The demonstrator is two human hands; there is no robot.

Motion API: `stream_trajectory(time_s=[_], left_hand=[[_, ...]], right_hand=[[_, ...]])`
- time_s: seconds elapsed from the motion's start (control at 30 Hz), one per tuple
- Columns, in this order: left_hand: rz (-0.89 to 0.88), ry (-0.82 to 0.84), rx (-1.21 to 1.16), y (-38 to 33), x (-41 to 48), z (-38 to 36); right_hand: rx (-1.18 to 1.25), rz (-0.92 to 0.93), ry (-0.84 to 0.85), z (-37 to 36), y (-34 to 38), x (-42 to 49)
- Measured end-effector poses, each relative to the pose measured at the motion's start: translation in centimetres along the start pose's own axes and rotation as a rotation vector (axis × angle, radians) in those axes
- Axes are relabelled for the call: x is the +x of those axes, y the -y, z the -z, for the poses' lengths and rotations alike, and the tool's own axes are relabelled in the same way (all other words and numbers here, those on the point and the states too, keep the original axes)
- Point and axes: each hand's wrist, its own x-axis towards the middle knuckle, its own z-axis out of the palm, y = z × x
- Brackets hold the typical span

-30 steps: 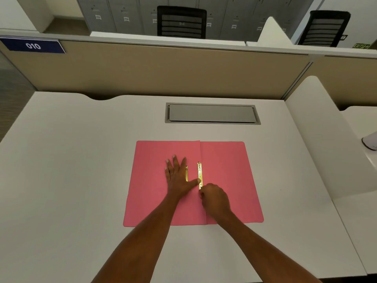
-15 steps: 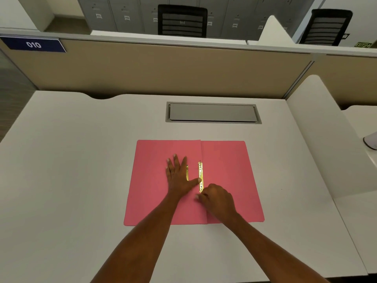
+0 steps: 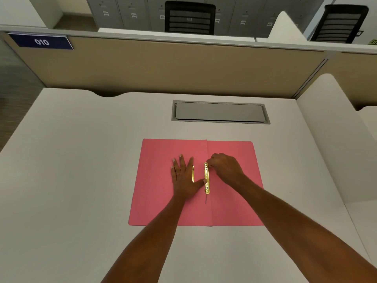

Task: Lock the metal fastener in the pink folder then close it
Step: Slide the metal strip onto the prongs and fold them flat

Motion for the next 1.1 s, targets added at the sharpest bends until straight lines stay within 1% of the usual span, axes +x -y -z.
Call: stream_trajectory(time_s=[0.17, 0.23, 0.33, 0.37, 0.6, 0.7, 0.9, 1.1], left_hand=[[-0.041, -0.045, 0.083, 0.3, -0.2, -0.6], [-0.068, -0.064, 0.155, 0.4, -0.6, -1.1], [-0.097, -0.089, 0.201, 0.9, -1.2, -1.8], [-0.113, -0.106, 0.229, 1.0, -0.2, -1.7], [-0.116, -0.063, 0.36, 0.8, 0.1, -1.8], [-0.13, -0.049, 0.374, 1.0, 0.1, -1.7], [-0.141, -0.024, 0.396, 1.1, -0.1, -1.7], [-0.146, -0.007, 0.365, 1.2, -0.1, -1.5]], right_hand=[[-0.03, -0.028, 0.017, 0.3, -0.1, 1.7], [-0.039, -0.015, 0.026, -0.1, 0.2, 2.0], [-0.044, -0.01, 0.054, -0.6, 0.7, 2.4], [-0.033, -0.02, 0.036, -0.8, 0.3, 3.3], [-0.002, -0.063, 0.054, -1.1, 0.1, 4.3], [0.044, -0.093, 0.073, -1.3, 0.0, 4.6], [0.175, -0.209, 0.102, -1.7, -0.4, 4.6], [0.325, -0.312, 0.017, -2.0, -0.5, 4.3]])
